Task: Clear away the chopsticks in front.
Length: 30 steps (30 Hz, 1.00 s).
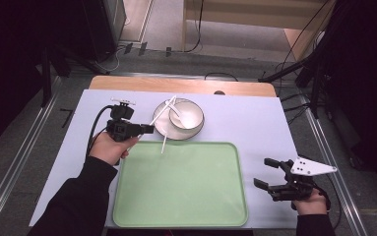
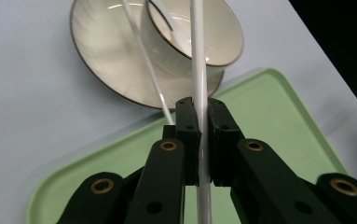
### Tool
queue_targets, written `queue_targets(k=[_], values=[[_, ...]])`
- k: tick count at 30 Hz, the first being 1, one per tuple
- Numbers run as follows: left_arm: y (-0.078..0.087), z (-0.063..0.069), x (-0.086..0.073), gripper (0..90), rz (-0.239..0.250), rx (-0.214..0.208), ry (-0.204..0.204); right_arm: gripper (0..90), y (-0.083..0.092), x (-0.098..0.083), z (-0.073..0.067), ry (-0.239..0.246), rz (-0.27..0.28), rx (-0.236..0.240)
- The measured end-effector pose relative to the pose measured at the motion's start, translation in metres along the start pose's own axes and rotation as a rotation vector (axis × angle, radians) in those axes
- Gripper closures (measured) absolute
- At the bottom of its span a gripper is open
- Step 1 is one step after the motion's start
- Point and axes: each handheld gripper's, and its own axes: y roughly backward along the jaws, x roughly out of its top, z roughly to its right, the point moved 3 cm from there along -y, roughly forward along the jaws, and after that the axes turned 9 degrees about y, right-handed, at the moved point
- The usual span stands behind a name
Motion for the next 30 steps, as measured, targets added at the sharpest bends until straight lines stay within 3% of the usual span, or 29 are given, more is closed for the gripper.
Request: queue_targets(k=[10,16,19,22,25,30], values=[[0.003,0.016,-0.038,85.9,-0.010,-0.026,-0.066,15.8,-0.008,0.005,0.003,0.010,0.008,0.023],[0.002,0.023,-0.065,85.9,-0.052,-0.035,-0.092,15.8,-0.014,0.009,0.004,0.020,0.008,0.039],[0.001,0.023,-0.076,85.8,-0.062,-0.032,-0.115,15.8,-0.017,0.010,0.004,0.024,0.008,0.044],[-0.002,0.023,-0.087,85.8,-0.070,-0.059,-0.102,15.8,-0.018,0.012,0.005,0.029,0.007,0.049],[-0.009,0.024,-0.097,85.8,-0.089,-0.065,-0.117,15.8,-0.019,0.013,0.006,0.033,0.010,0.052],[-0.018,0.020,-0.101,85.7,-0.104,-0.058,-0.133,15.8,-0.023,0.015,0.006,0.039,0.009,0.062]])
